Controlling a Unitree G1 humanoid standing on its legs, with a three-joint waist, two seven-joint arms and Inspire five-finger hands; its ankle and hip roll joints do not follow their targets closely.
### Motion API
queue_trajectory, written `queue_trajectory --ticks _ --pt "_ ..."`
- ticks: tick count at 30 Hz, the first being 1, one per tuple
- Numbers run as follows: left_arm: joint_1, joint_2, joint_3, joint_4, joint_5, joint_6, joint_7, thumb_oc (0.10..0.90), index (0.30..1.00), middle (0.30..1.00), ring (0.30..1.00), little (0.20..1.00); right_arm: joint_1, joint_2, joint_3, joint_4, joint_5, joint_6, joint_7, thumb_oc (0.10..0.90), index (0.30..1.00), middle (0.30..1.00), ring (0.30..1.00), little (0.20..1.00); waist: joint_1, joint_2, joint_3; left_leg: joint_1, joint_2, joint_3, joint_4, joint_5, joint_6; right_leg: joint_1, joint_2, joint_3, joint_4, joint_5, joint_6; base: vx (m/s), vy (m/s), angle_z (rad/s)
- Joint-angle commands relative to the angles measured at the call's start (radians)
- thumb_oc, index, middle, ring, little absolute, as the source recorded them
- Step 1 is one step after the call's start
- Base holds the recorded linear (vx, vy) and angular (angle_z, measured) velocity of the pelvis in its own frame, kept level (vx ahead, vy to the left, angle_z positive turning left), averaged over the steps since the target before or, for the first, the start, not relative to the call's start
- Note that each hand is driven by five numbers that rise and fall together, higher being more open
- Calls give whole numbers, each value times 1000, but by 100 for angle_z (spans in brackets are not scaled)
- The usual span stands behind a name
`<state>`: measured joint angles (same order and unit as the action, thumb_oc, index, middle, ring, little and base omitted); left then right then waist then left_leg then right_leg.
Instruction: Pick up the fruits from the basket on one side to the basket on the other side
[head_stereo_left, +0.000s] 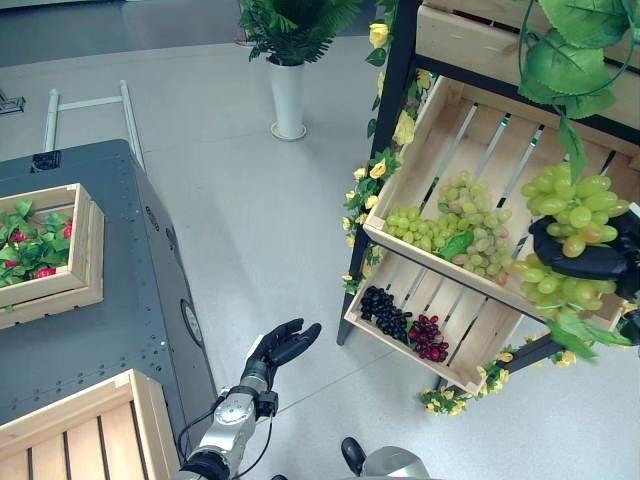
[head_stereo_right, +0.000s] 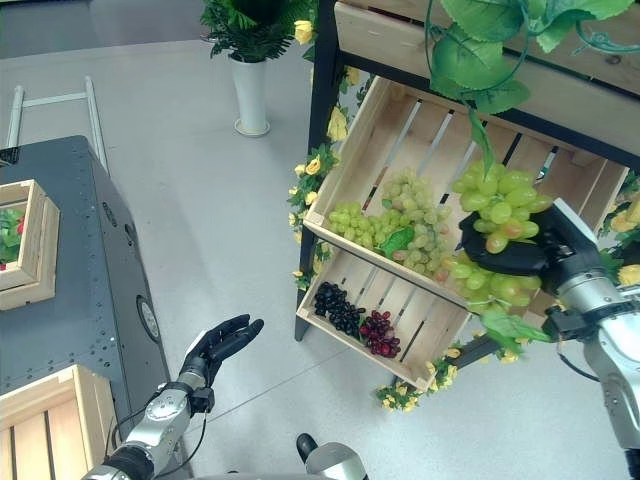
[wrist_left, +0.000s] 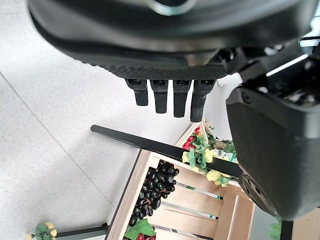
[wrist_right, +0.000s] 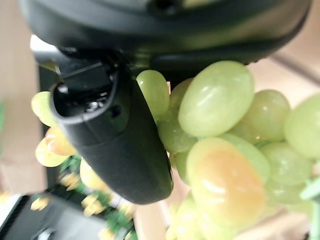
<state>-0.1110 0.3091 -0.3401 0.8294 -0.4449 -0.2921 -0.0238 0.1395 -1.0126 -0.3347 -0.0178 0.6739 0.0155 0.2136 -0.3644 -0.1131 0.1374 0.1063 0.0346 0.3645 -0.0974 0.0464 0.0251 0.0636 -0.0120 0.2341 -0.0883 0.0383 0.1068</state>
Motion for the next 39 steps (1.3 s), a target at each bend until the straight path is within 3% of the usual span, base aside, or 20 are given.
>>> queue_trajectory --ticks 1,5,8,10,14,17,18,25,39 --pt "-41 33 -11 -5 13 -130 -27 800 900 900 900 900 -208 -121 -151 88 -20 -160 -76 400 300 300 300 300 56 14 -93 71 -40 -35 25 -214 28 -29 108 -28 2 3 8 0 0 0" --pt "-37 30 -14 -3 17 -135 -36 800 900 900 900 900 -251 -177 -124 184 -65 -155 -72 400 300 300 300 300 72 9 -104 69 -39 -45 21 -210 25 -28 109 -36 1 0 6 -2 -5 1" --pt "-42 30 -15 -4 23 -133 -48 800 900 900 900 900 -270 -212 -89 247 -181 -170 -84 400 300 300 300 300 82 2 -106 66 -38 -49 22 -209 24 -28 109 -41 1 1 6 -18 -16 4" --pt "-48 33 -20 -8 14 -124 -62 800 900 900 900 900 -298 -245 -59 288 -210 -147 -72 400 300 300 300 300 89 -3 -109 64 -37 -52 22 -204 21 -29 109 -44 1 3 4 -22 -15 5" --pt "-48 36 -28 -19 28 -112 -86 800 900 900 900 900 -350 -274 3 358 -205 -124 -55 400 300 300 300 300 103 -17 -111 57 -38 -43 21 -183 19 -36 107 -42 2 19 -2 -34 -36 8" --pt "-53 38 -43 -21 21 -106 -89 800 900 900 900 900 -405 -280 51 414 -194 -118 -51 400 300 300 300 300 108 -6 -111 67 -38 -59 21 -205 23 -26 106 -51 1 3 4 0 -6 -1" --pt "-56 39 -43 -21 21 -105 -89 800 900 900 900 900 -418 -279 60 421 -188 -115 -53 400 300 300 300 300 111 -15 -110 60 -39 -45 23 -186 20 -34 104 -47 2 18 -2 0 0 0" --pt "-65 33 -57 -20 13 -100 -91 800 900 900 900 900 -583 -306 180 522 -201 -121 -44 400 300 300 300 300 124 -10 -113 60 -42 -45 33 -191 19 -33 97 -56 2 17 -3 -8 -9 -1" --pt "-86 27 -56 -6 7 -89 -90 800 900 900 900 900 -707 -221 318 661 -253 -66 -63 400 300 300 300 300 156 -3 -109 56 -47 -69 40 -192 19 -27 86 -74 2 13 -8 -4 1 0"
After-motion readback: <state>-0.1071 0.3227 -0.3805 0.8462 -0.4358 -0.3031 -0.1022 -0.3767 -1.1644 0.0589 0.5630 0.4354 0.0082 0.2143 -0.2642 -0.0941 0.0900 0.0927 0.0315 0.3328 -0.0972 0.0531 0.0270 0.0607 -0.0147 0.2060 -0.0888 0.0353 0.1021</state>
